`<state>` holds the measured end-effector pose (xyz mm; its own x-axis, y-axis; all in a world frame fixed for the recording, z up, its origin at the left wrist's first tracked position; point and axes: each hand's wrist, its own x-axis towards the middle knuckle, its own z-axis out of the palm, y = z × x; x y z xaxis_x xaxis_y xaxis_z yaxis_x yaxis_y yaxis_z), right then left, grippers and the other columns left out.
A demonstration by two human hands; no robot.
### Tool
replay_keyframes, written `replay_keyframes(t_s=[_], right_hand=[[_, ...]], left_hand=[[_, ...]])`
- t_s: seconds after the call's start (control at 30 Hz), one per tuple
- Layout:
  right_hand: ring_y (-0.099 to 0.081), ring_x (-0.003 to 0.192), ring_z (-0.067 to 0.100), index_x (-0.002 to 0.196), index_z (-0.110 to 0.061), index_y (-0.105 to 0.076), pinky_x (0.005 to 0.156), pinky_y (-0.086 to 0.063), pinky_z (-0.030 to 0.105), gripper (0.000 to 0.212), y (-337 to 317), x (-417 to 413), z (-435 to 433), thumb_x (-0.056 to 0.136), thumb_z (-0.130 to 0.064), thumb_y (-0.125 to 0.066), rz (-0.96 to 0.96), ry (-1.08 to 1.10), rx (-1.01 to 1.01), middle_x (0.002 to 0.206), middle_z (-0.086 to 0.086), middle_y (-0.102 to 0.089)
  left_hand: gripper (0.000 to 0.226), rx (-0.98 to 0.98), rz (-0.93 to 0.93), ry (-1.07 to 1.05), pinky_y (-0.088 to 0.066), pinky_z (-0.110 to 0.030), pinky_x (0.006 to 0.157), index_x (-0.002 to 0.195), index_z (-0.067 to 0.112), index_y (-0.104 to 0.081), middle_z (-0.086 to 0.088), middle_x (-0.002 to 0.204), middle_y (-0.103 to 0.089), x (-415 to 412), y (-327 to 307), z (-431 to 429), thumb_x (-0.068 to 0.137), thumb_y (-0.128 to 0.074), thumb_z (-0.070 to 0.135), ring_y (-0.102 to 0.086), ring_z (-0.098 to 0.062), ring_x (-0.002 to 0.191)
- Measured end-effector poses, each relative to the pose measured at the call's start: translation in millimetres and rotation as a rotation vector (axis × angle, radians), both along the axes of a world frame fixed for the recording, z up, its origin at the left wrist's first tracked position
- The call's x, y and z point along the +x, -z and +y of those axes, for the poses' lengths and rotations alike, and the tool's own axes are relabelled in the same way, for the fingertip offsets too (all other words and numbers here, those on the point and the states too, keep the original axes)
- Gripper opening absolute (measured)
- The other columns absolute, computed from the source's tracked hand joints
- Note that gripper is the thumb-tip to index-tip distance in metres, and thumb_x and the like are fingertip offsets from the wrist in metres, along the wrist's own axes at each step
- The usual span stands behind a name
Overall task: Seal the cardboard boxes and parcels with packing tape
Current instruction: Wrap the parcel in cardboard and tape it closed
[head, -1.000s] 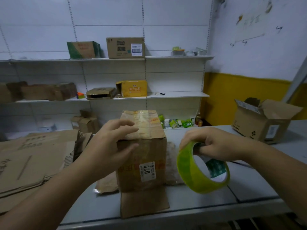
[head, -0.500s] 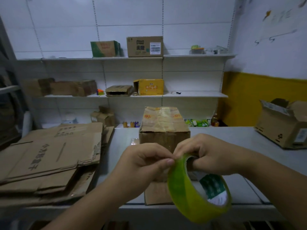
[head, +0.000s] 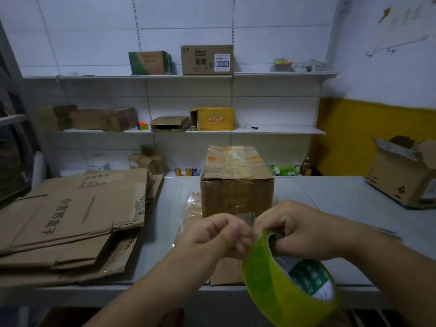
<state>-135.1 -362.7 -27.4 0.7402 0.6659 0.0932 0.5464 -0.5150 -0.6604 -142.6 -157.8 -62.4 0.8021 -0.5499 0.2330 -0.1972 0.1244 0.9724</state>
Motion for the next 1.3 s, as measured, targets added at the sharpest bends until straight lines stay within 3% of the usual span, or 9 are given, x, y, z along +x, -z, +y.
replay_keyframes(t_s=[0.13,0.37,0.47,0.67,0.8,0.93,1.03,1.17,1.3], right_hand=[[-0.065,0.08,0.011,0.086,-0.028,-0.07,0.074,-0.054,0.03,0.022,0,2,-1,0.083,-0.007,-0.068,0.033,0.036,-0.012,0.086,-0.003,-0.07],[-0.063,0.091,0.012,0.097,-0.019,-0.064,0.084,-0.052,0.041,0.008,-2,3,-7,0.089,-0.018,-0.066,0.066,0.047,-0.077,0.096,-0.004,-0.067],[-0.064,0.09,0.019,0.098,-0.014,-0.062,0.081,-0.052,0.048,0.01,-6,7,-11,0.089,-0.017,-0.067,0.13,0.079,-0.08,0.096,0.002,-0.066],[-0.067,0.09,0.014,0.109,-0.012,-0.065,0.084,-0.056,0.04,0.023,5,15,-33,0.087,-0.008,-0.067,0.412,0.159,-0.035,0.094,-0.002,-0.072],[-0.065,0.098,0.008,0.118,-0.022,-0.06,0.081,-0.052,0.026,0.037,22,15,-33,0.086,-0.004,-0.067,0.395,0.144,0.023,0.103,-0.01,-0.07],[-0.065,0.106,0.019,0.098,-0.021,-0.076,0.088,-0.054,0.033,0.052,45,15,-18,0.083,0.02,-0.048,0.477,0.229,0.349,0.11,0.002,-0.071],[-0.064,0.107,0.023,0.101,-0.015,-0.074,0.096,-0.051,0.037,0.031,59,13,-8,0.08,-0.014,-0.05,0.552,0.23,0.575,0.111,0.01,-0.07],[-0.052,0.126,0.023,0.125,-0.016,-0.061,0.102,-0.045,0.038,0.076,56,-1,7,0.079,-0.075,-0.046,0.347,0.09,0.631,0.133,0.004,-0.058],[-0.061,0.112,0.011,0.086,-0.036,-0.072,0.091,-0.052,0.032,0.021,31,-1,13,0.066,-0.044,-0.069,0.197,0.126,0.58,0.118,-0.014,-0.065]], left_hand=[[0.014,-0.008,0.006,-0.017,-0.051,-0.021,0.065,0.082,0.012,-0.067,-0.003,0.076,-0.067,2,0,-2,0.071,-0.076,0.011,-0.064,-0.013,0.071],[0.017,-0.076,-0.112,-0.239,-0.055,-0.021,0.059,0.07,0.028,-0.078,-0.004,0.069,-0.073,1,-4,-9,0.066,-0.064,0.019,-0.069,-0.013,0.063],[0.016,-0.055,-0.194,-0.317,-0.055,-0.022,0.058,0.074,0.024,-0.078,-0.006,0.069,-0.073,2,-8,-10,0.066,-0.064,0.023,-0.07,-0.016,0.063],[0.018,-0.065,-0.149,-0.452,-0.051,-0.015,0.052,0.063,0.016,-0.073,-0.009,0.067,-0.071,8,-43,17,0.066,-0.058,0.026,-0.067,-0.014,0.059],[0.025,0.079,-0.1,-0.333,-0.051,-0.015,0.051,0.069,0.005,-0.072,-0.011,0.067,-0.07,15,-64,11,0.064,-0.06,0.026,-0.066,-0.013,0.057],[0.023,0.216,-0.098,-0.162,-0.05,-0.018,0.051,0.068,0.006,-0.072,-0.008,0.061,-0.067,19,-83,-5,0.067,-0.063,0.027,-0.063,-0.014,0.054],[0.024,0.369,-0.167,-0.093,-0.051,-0.018,0.053,0.073,0.007,-0.071,-0.005,0.062,-0.069,19,-100,-17,0.067,-0.062,0.029,-0.066,-0.012,0.056],[0.022,0.482,-0.272,-0.15,-0.051,-0.016,0.054,0.075,0.01,-0.071,-0.003,0.063,-0.071,19,-119,-25,0.072,-0.062,0.03,-0.068,-0.009,0.057],[0.031,0.515,-0.291,-0.222,-0.054,-0.018,0.055,0.077,0.008,-0.071,-0.005,0.066,-0.072,28,-129,-18,0.064,-0.062,0.035,-0.068,-0.013,0.059]])
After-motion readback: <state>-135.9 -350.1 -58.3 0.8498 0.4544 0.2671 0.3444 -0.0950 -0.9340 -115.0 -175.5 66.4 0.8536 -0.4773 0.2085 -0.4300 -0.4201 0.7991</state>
